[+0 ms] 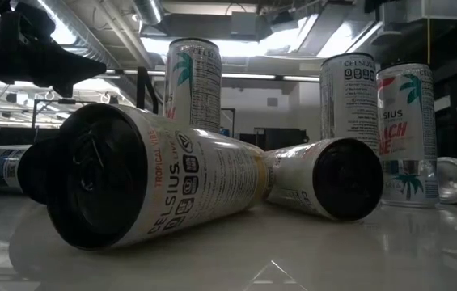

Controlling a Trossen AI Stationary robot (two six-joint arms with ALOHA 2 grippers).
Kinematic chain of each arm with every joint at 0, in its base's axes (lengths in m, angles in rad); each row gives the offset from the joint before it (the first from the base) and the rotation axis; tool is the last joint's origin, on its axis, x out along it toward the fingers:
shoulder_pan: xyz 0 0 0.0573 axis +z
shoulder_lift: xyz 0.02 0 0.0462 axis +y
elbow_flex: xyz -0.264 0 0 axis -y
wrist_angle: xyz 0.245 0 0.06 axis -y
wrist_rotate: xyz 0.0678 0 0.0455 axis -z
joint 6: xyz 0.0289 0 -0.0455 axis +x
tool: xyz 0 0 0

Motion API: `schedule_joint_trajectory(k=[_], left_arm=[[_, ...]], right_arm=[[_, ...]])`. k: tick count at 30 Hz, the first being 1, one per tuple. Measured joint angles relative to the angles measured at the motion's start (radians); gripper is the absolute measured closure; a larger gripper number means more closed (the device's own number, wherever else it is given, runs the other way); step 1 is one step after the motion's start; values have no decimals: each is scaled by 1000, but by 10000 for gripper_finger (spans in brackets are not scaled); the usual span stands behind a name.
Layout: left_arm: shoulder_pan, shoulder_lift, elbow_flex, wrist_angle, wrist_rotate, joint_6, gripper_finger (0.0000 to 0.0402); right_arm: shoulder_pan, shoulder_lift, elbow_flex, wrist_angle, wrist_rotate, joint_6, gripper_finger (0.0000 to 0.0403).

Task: Place canned beverage on shelf
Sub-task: Put the white-pink soda can on the shelf

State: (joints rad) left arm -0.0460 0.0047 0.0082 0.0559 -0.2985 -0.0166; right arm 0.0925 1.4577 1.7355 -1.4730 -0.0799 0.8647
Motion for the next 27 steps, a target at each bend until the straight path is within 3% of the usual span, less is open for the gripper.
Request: schedule_joint_trajectory(k=[2,7,15,19,27], left_arm=[[0,0,0,0,0,0,400],[0,0,0,0,0,0,400],[0,0,0,0,0,0,400],[0,0,0,0,0,-1,400],[0,0,0,0,1,-1,400]], right_arm=[[5,74,47,-100,0,29,105],[53,152,50,-72,-24,48,105],[166,179,44,-98,110,165,105],[208,176,-11,-97,150,224,105],[222,174,-141,-37,124,238,105]])
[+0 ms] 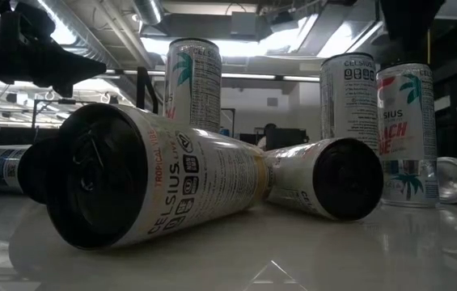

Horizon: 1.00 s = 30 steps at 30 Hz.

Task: Place canned beverage on shelf
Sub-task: Put the white-pink soda can on the shelf

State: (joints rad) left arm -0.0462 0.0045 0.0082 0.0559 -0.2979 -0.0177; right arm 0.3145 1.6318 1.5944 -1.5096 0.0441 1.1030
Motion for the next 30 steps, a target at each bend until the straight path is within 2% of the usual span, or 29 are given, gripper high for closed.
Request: schedule_joint_trajectory(k=[25,30], left_arm=[[0,0,0,0,0,0,400],[0,0,0,0,0,0,400]], right_arm=[[-1,0,-59,27,100,130,105],[-1,-3,-133,86,55,127,105]])
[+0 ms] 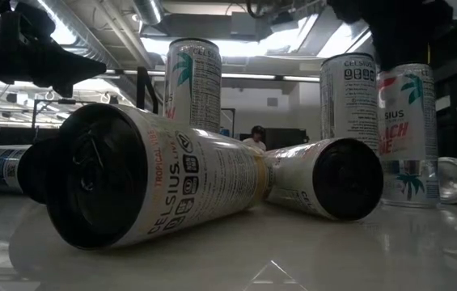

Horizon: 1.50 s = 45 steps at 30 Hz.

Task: Place canned beverage on shelf
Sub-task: Put the white-pink soda can on the shelf

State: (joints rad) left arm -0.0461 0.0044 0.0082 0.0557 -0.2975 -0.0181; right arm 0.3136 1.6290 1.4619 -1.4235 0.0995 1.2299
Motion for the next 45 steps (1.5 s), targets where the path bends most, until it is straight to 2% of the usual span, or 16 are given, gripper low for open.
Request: schedule_joint_trajectory(k=[3,16,25,33,37,45], left_arm=[[0,0,0,0,0,0,400],[0,0,0,0,2,0,400],[0,0,0,0,3,0,400],[0,0,0,0,3,0,400],[0,0,0,0,3,0,400],[0,0,0,0,3,0,400]], right_arm=[[0,6,-28,59,2,-2,105],[0,2,-88,91,-12,-1,106],[0,1,-88,92,-13,-38,156],[0,-33,-91,83,-40,-90,150],[-15,-65,-91,82,-63,-141,155],[-102,-118,-91,87,-102,-344,154]])
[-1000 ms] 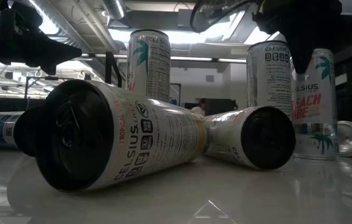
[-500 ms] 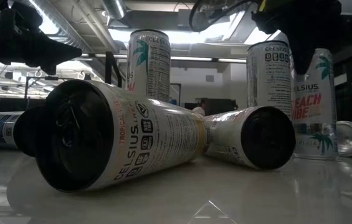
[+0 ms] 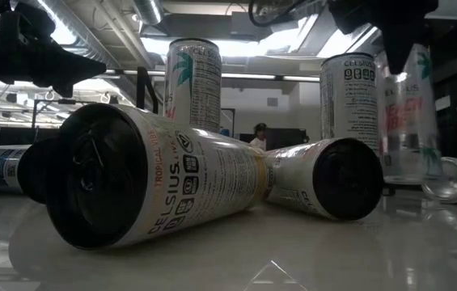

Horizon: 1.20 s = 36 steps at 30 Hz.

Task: Place canned beverage on shelf
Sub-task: Put the white-pink soda can on the shelf

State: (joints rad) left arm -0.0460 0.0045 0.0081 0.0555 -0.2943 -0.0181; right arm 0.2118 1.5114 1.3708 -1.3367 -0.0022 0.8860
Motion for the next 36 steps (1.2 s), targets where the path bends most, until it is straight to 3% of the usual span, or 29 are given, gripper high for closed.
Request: schedule_joint_trajectory(k=[12,21,36], left_arm=[[0,0,0,0,0,1,400],[0,0,0,0,0,0,400],[0,0,0,0,0,0,400]], right_arm=[[-129,-16,81,-21,-41,-331,153],[-227,-17,229,-89,43,-518,152],[-532,0,285,-64,91,-967,152]])
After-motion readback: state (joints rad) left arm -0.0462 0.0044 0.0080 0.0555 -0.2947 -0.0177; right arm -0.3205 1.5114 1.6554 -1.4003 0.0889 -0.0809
